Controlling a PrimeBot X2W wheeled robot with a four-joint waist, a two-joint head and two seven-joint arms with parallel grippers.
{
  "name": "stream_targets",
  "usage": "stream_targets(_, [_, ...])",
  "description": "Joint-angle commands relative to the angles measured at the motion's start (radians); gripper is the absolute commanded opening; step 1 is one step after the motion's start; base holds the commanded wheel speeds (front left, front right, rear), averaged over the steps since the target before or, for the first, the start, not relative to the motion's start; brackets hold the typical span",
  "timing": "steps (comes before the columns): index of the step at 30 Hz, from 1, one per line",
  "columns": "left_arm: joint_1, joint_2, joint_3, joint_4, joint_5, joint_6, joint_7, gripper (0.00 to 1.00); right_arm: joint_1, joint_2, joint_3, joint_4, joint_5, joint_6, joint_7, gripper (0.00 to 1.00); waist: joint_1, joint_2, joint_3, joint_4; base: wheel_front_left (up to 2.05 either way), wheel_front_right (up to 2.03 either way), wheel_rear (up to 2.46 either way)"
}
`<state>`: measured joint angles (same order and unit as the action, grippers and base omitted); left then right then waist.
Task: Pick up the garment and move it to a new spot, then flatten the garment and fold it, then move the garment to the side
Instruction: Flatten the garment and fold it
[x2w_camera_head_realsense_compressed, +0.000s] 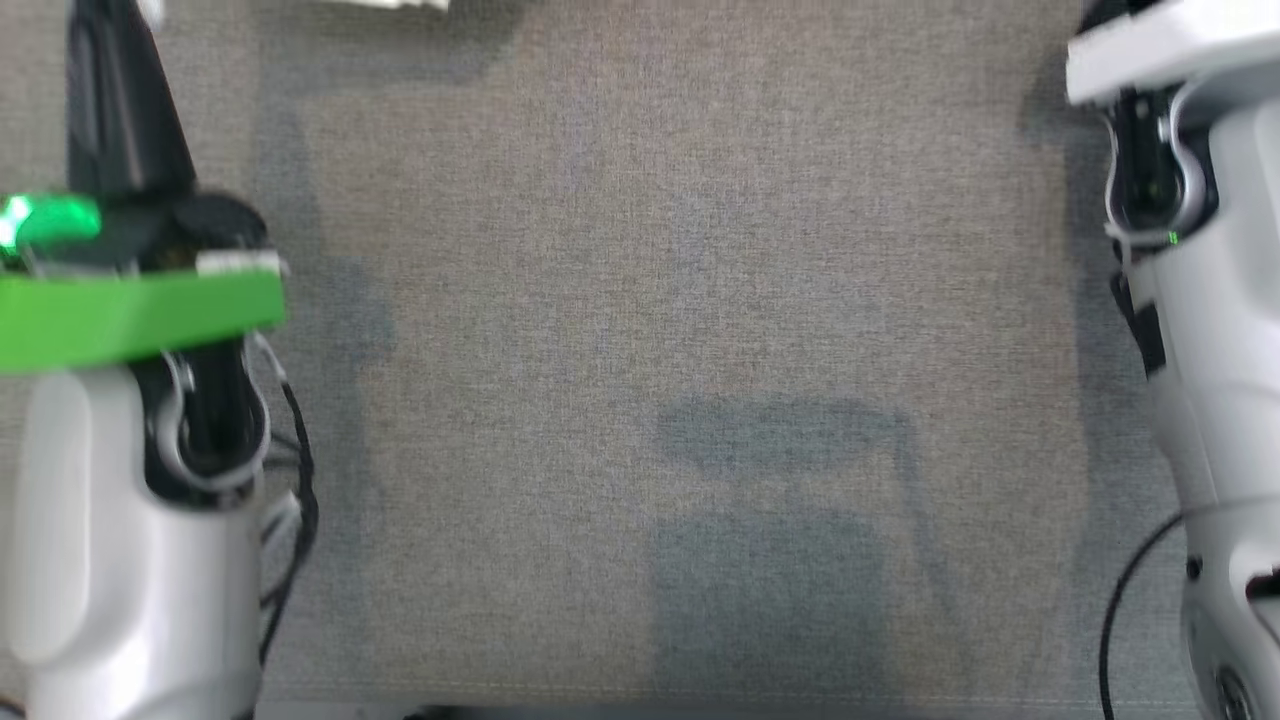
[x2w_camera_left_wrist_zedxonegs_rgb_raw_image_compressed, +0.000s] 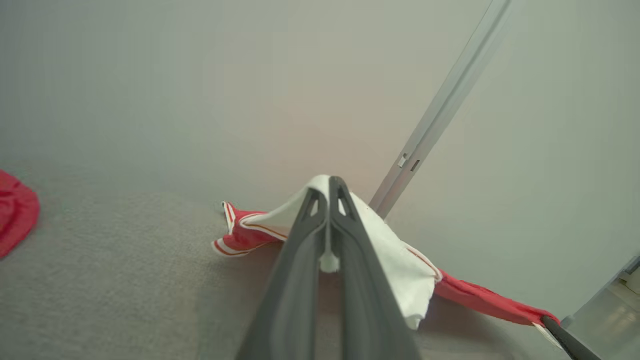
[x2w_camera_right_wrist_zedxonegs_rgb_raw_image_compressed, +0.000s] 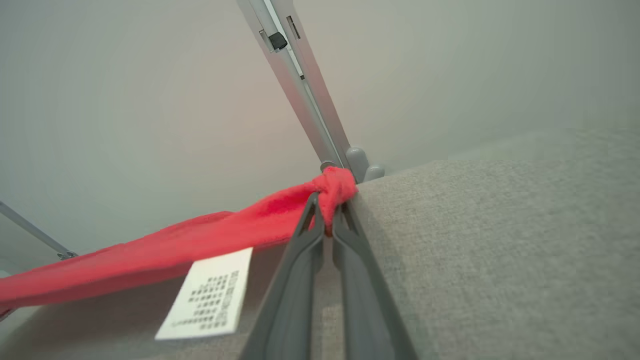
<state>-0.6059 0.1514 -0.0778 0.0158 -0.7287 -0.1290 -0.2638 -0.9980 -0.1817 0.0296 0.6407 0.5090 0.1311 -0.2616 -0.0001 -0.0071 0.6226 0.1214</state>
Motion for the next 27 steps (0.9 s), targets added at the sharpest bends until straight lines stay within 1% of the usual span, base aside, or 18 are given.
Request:
stream_targets(1, [0.042, 0.002, 0.007, -0.016, 0.0, -0.002, -0.002, 0.0, 0.046, -0.013, -0.007, -0.024, 0.013, -0.001, -0.004, 0.0, 0.0001, 0.0071, -0.051, -0.005, 0.0, 0.0, 0.0])
stream_targets(6, [0.239, -0.025, 0.0, -0.068, -0.032, -0.002, -0.002, 0.0, 0.258, -0.011, -0.032, -0.152, 0.06, -0.001, -0.004, 0.0, 0.0001, 0.0071, -0.117, -0.01, 0.0, 0.0, 0.0])
stream_targets(11, [0.396, -0.042, -0.015, -0.053, -0.04, -0.002, -0.002, 0.0, 0.439, 0.014, -0.04, -0.236, 0.076, -0.001, -0.004, 0.0, 0.0001, 0.0071, -0.184, -0.016, 0.0, 0.0, 0.0])
stream_targets(21, [0.641, -0.058, -0.016, 0.013, -0.04, -0.002, -0.001, 0.0, 0.725, 0.078, -0.081, -0.346, 0.068, -0.001, -0.004, 0.0, 0.0001, 0.0071, -0.314, -0.03, 0.0, 0.0, 0.0])
stream_targets(24, [0.702, -0.051, -0.029, 0.029, -0.05, -0.002, -0.001, 0.0, 0.8, 0.094, -0.096, -0.374, 0.073, -0.001, -0.004, 0.0, 0.0001, 0.0071, -0.353, -0.034, 0.0, 0.0, 0.0])
stream_targets(27, [0.736, -0.049, -0.035, 0.036, -0.055, -0.002, -0.001, 0.0, 0.843, 0.102, -0.096, -0.393, 0.081, -0.001, -0.004, 0.0, 0.0001, 0.0071, -0.372, -0.036, 0.0, 0.0, 0.0])
